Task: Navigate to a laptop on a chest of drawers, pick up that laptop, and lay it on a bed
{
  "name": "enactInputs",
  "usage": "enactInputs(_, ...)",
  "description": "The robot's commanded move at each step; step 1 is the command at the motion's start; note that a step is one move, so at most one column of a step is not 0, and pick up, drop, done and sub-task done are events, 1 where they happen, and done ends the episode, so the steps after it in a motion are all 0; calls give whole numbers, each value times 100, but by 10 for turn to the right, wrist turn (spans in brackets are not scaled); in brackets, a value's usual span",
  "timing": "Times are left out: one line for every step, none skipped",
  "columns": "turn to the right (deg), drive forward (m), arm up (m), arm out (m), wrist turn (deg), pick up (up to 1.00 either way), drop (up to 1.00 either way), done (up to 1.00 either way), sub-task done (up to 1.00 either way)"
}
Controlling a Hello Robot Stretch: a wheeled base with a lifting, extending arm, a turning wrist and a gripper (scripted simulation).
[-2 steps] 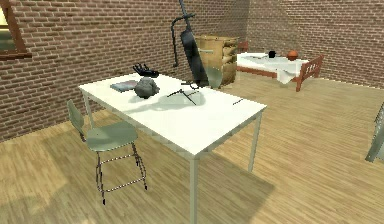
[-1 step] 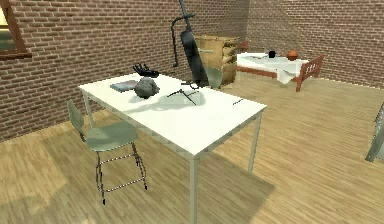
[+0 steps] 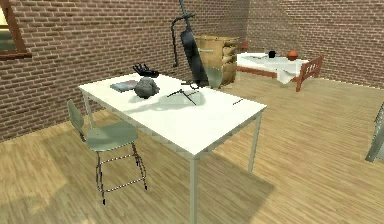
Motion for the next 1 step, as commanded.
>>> enactInputs(0,0,0,0,90,0,0,0,0)
